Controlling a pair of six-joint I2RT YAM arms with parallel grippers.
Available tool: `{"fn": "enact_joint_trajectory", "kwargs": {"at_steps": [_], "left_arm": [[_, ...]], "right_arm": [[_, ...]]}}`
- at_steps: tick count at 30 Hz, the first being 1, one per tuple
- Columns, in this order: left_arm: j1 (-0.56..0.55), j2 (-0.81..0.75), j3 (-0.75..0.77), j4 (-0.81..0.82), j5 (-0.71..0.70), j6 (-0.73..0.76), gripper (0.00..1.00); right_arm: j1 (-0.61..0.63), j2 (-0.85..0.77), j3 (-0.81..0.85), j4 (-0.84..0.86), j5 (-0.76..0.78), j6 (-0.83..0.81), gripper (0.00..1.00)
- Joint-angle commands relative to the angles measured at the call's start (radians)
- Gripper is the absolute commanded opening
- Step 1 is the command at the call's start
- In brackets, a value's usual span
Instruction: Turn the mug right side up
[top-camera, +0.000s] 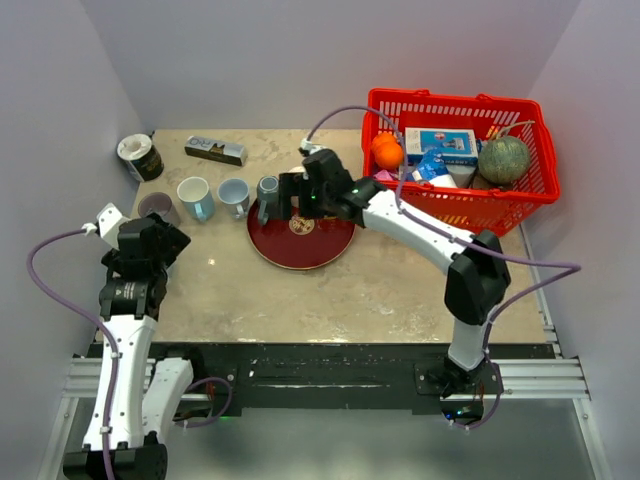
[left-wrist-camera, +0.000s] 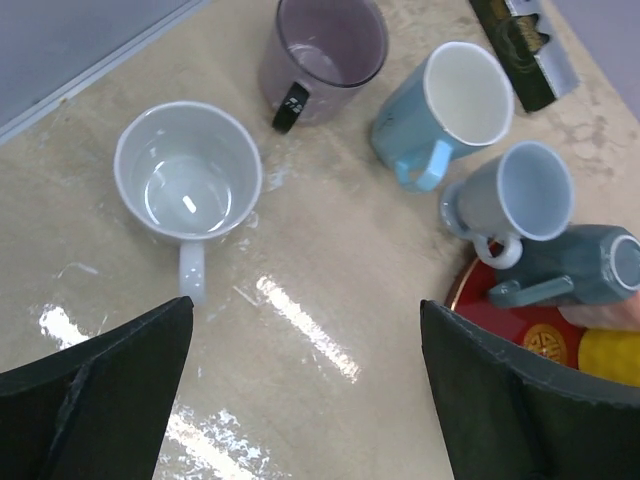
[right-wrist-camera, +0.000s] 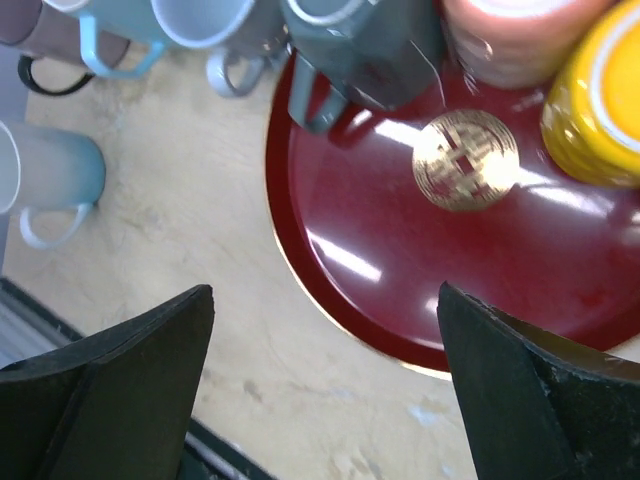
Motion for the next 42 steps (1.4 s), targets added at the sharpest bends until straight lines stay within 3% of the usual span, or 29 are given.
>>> {"fn": "enact_joint_trajectory", "kwargs": {"at_steps": [1, 6, 12, 17, 25, 32, 35, 39, 42], "left_arm": [[0.005, -0.005, 0.053, 0.045, 0.113, 0.107, 0.99], [0.005, 0.007, 0.053, 0.048, 0.201, 0.145, 0.99], [-0.01, -0.005, 0.059, 0.07, 0.29, 0.165, 0.99], [-0.056, -0.005, 0.064, 0.091, 0.321, 0.173, 0.99], [-0.127, -0.003, 0.076, 0.094, 0.29, 0.207, 0.99], [-0.136, -0.009, 0.072, 0.1, 0.284, 0.211, 0.99], [-0.136, -0.012, 0.067, 0.1, 0.285, 0.211, 0.99], [-0.136, -0.014, 0.065, 0.1, 0.287, 0.211, 0.99], [-0.136, -0.014, 0.067, 0.097, 0.285, 0.213, 0.99]], "right_arm": [[0.078, 0.064, 0.072, 0.112, 0.255, 0.044, 0.93], [0.133, 0.174, 0.139, 0.122, 0.476, 0.119, 0.87], [0.19, 0.282, 0.241, 0.091, 0.694, 0.241, 0.89], [0.196, 0.403, 0.378, 0.018, 0.733, 0.306, 0.89], [0.196, 0.504, 0.46, -0.034, 0.756, 0.357, 0.85], [0.196, 0.533, 0.485, -0.048, 0.816, 0.349, 0.65], [0.193, 0.533, 0.477, -0.044, 0.831, 0.34, 0.61], [0.193, 0.523, 0.472, -0.024, 0.814, 0.322, 0.63], [0.195, 0.492, 0.456, 0.007, 0.777, 0.306, 0.73]]}}
